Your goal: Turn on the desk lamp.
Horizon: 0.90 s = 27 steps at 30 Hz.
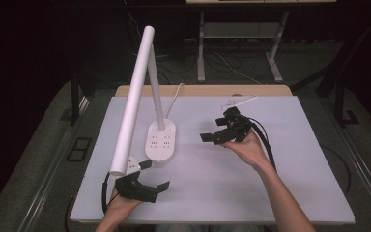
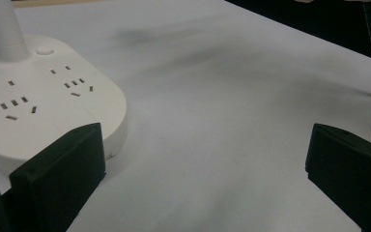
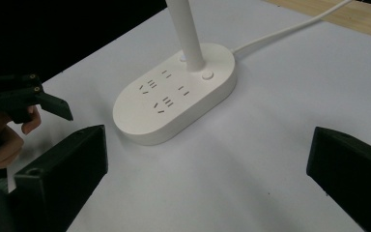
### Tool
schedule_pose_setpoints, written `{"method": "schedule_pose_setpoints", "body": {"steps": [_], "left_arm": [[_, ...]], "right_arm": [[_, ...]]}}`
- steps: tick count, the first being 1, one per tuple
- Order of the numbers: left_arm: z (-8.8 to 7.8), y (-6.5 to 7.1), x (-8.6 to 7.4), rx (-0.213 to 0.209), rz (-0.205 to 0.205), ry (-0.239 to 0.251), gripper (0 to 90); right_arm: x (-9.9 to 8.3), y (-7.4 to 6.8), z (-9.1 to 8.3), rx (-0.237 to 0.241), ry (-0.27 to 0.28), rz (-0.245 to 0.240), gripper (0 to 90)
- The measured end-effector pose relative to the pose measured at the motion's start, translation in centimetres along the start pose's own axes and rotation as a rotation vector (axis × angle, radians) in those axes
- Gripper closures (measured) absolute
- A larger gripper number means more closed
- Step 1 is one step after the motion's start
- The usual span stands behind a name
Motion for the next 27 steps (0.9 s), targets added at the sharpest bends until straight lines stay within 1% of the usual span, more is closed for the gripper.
{"method": "schedule_pose_setpoints", "body": {"steps": [2,5,6,7,16,17,18,20,21,26,27], "left_arm": [[0.0,0.0,0.0,0.0,-0.002,0.004,0.0],[0.0,0.0,0.0,0.0,-0.003,0.005,0.0],[0.0,0.0,0.0,-0.001,-0.003,0.004,0.0],[0.0,0.0,0.0,-0.002,-0.003,0.003,0.0],[0.0,0.0,0.0,-0.005,0.0,0.005,0.0],[0.0,0.1,0.0,-0.005,-0.002,0.005,0.0],[0.0,0.0,0.0,-0.005,-0.001,0.003,0.0],[-0.1,0.0,0.0,-0.003,0.002,0.002,0.0],[-0.1,0.0,0.0,-0.003,-0.002,0.003,0.0],[-0.1,-0.1,0.0,-0.001,0.005,0.004,0.0],[-0.1,0.0,0.0,-0.003,0.001,0.004,0.0]], "right_arm": [[0.1,0.0,0.3,0.002,0.002,-0.002,0.5],[0.5,-0.1,1.1,0.004,-0.007,0.012,0.5],[0.5,-0.1,1.1,0.004,-0.007,0.012,0.5],[0.7,0.0,1.6,0.008,-0.01,0.014,0.5],[1.3,0.0,3.2,0.009,-0.026,0.031,0.6],[1.5,-0.1,3.7,0.009,-0.029,0.038,0.6],[1.5,-0.1,3.7,0.009,-0.029,0.038,0.6],[1.7,-0.2,4.3,0.012,-0.033,0.033,0.6],[1.8,-0.2,4.5,0.013,-0.033,0.028,0.6],[2.2,-0.3,5.3,0.018,-0.033,0.024,0.6],[2.4,-0.3,5.7,0.018,-0.037,0.023,0.6]]}}
Point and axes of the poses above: each handheld gripper's, and its own axes: z roughly forward along the jaws, x roughly out of its top, y roughly to its right, the point moved 4 cm from there along z, roughly forward along the jaws, and after that the axes turned 10 degrees about z, right-handed, at the moved point
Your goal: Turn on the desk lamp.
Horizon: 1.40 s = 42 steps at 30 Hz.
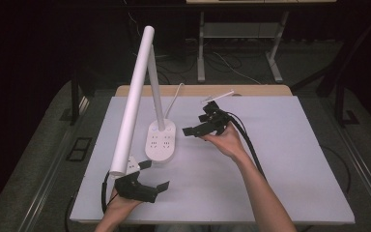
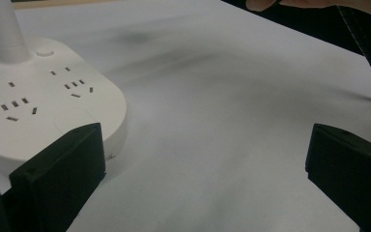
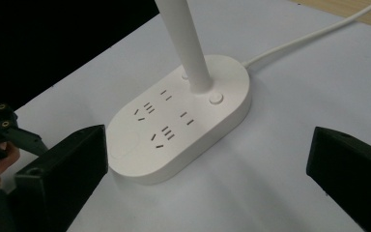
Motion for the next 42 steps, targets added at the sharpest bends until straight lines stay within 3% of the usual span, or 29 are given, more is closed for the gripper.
{"method": "schedule_pose_setpoints", "body": {"steps": [3,9,10,13,17,20,42], "left_arm": [[0.0,0.0,0.0,-0.001,-0.002,0.002,0.0],[0.0,0.0,0.0,-0.002,0.004,-0.002,0.0],[0.0,0.0,0.0,-0.002,0.004,-0.003,0.0],[0.0,0.0,0.0,-0.002,0.005,-0.001,0.0],[-0.1,0.0,0.0,-0.002,0.007,0.0,0.0],[0.0,0.0,0.0,-0.003,0.007,0.0,0.0],[0.1,0.2,0.0,-0.015,0.023,-0.008,0.0]], "right_arm": [[0.2,-0.1,0.6,-0.001,-0.007,-0.007,6.3],[0.7,-0.3,1.8,-0.016,-0.018,-0.024,6.4],[0.9,-0.3,2.1,-0.008,-0.016,-0.02,14.1],[1.2,-0.4,2.5,0.01,-0.002,-0.013,14.7],[1.5,-0.3,3.4,0.028,-0.018,-0.002,24.9],[1.8,-0.2,3.9,0.033,0.003,-0.007,31.3],[2.3,1.7,7.2,0.078,0.04,0.085,55.6]]}}
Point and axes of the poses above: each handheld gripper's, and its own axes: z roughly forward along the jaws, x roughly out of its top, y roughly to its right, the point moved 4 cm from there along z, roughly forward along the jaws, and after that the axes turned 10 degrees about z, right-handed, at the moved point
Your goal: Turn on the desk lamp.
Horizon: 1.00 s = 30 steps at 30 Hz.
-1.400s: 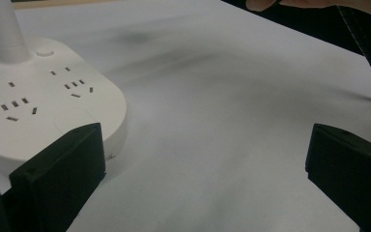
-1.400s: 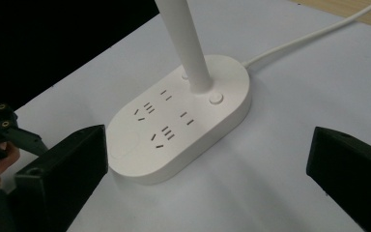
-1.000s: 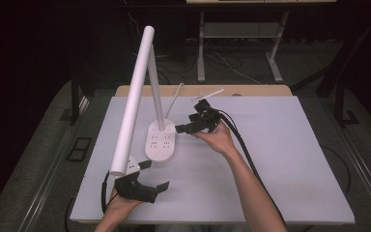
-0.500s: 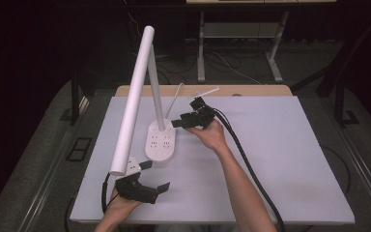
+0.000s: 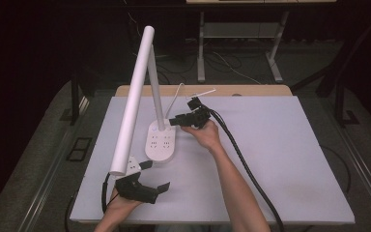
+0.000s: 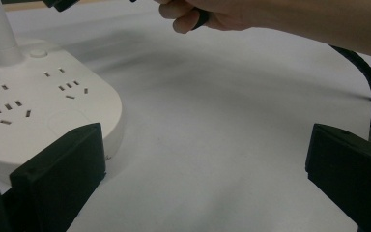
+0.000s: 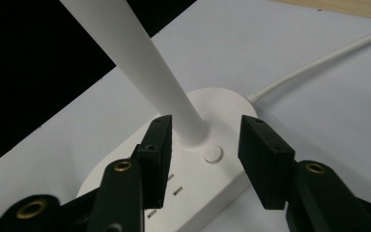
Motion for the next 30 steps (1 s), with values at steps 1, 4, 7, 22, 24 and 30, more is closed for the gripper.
{"method": "schedule_pose_setpoints", "body": {"steps": [1,4,7,22,24,30], "left_arm": [[0.0,0.0,0.0,0.0,0.0,0.0,0.0],[0.1,0.0,0.0,-0.001,-0.001,0.0,0.0],[0.1,0.1,0.0,-0.003,-0.001,0.001,0.0],[0.1,0.1,0.0,-0.003,-0.005,0.004,0.0],[0.1,0.0,0.0,-0.003,-0.005,0.004,0.0],[0.1,0.1,0.0,-0.005,-0.005,0.004,0.0]], "right_arm": [[0.0,0.0,0.2,0.006,0.001,0.002,56.5],[-0.1,0.2,0.8,0.013,-0.004,0.004,58.2],[-0.3,0.4,1.5,0.023,-0.004,0.016,61.4],[-1.1,1.1,3.3,0.049,-0.017,0.041,87.5],[-1.1,1.2,3.3,0.046,-0.016,0.041,89.4],[-1.4,1.4,3.6,0.053,-0.022,0.038,89.6]]}}
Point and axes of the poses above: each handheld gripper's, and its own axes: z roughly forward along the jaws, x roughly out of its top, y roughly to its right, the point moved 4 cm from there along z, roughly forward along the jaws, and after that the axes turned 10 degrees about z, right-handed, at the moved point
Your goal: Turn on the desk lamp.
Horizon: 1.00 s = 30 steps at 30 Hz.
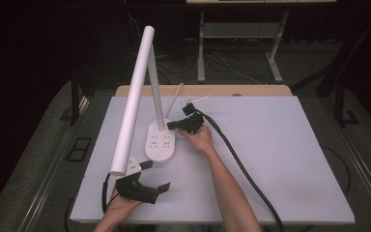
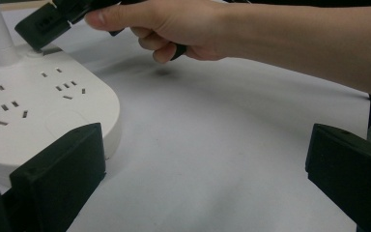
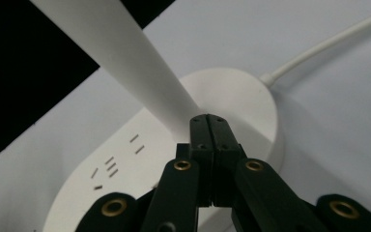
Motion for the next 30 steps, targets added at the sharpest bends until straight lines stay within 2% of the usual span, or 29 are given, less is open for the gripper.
{"method": "schedule_pose_setpoints", "body": {"steps": [2,8,14,19,26,29,30], "left_arm": [[0.02,0.03,-0.01,-0.001,0.002,-0.002,0.0],[0.08,0.05,-0.03,-0.001,0.006,-0.008,0.0],[0.15,0.18,-0.04,-0.002,0.009,-0.01,0.0],[0.15,0.2,-0.03,-0.001,0.006,-0.007,0.0],[0.2,0.15,-0.05,-0.003,0.006,-0.008,0.0],[0.16,0.04,-0.04,-0.004,0.008,-0.007,0.0],[0.16,0.04,-0.05,-0.005,0.006,-0.007,0.0]], "right_arm": [[-0.16,-0.01,0.2,0.006,0.008,0.003,89.6],[-0.3,-0.34,0.53,-0.003,0.02,-0.037,89.8],[-0.38,-0.11,0.6,0.021,0.018,-0.013,89.9],[-0.41,0.32,0.59,0.056,0.012,0.035,90.0],[-0.35,0.25,0.65,0.063,0.008,0.053,89.8],[-0.26,0.14,0.53,0.052,0.027,0.05,89.7],[-0.19,-0.01,0.31,0.025,0.019,0.024,89.7]]}}
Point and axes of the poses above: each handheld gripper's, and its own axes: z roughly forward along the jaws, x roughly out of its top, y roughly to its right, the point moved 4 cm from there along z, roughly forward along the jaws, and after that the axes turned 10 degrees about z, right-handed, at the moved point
